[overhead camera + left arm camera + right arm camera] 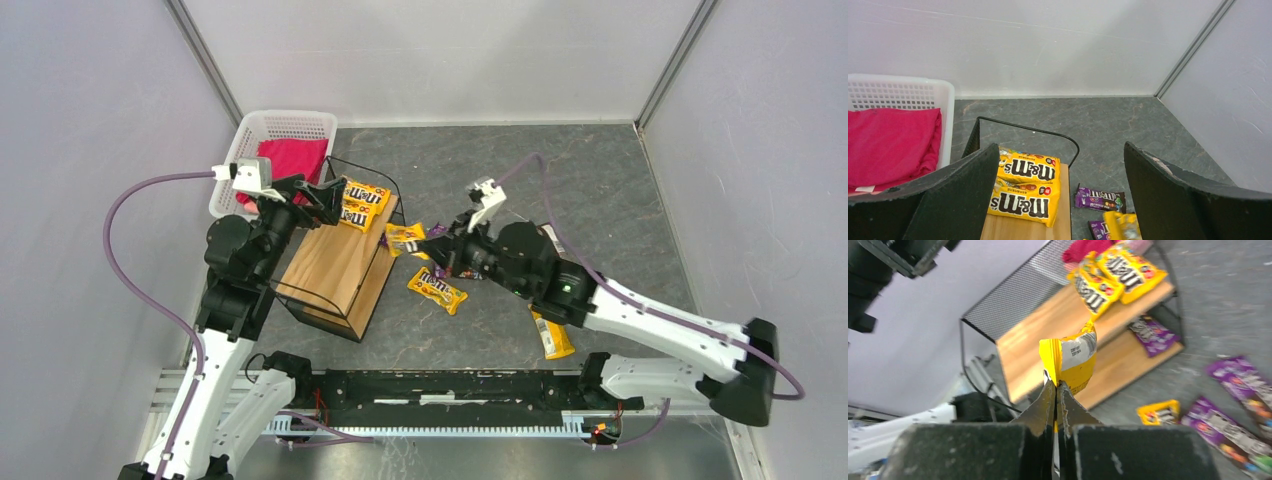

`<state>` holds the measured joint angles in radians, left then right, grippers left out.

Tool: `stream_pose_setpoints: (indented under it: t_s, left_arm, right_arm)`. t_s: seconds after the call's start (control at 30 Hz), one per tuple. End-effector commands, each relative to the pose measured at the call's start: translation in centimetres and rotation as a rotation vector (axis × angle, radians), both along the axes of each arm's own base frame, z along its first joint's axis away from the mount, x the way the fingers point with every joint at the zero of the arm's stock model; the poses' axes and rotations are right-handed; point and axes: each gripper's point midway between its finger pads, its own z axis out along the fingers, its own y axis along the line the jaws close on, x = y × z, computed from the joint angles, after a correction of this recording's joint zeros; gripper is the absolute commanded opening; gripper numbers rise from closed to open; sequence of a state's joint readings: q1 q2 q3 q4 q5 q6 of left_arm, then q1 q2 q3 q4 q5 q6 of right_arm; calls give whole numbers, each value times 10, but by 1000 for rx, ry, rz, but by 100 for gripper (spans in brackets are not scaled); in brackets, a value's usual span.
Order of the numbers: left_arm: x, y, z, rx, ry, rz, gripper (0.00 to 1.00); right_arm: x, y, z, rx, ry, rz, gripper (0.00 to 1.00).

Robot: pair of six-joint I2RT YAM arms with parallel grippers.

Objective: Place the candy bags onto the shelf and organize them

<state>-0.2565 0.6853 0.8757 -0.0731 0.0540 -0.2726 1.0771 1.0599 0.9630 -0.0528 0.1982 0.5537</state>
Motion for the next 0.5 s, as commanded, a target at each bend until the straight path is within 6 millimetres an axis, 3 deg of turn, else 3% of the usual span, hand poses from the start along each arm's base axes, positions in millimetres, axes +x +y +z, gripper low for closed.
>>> stream_pose_setpoints:
  t_s: [0.0,0.17,0.33,0.47]
  left_arm:
    - [-3,8,13,11,-62,36,99]
    - [-9,14,17,1,-94,60,100]
    - [-5,15,14,4,-74,69,100]
    - [-5,15,14,5,-75,68,100]
  right_arm:
    - [-5,52,64,357,52,132,1]
    - [8,85,55,546,177,138,1]
    - [37,99,26,654,280,19,1]
    - [49,111,6,709,376,-30,1]
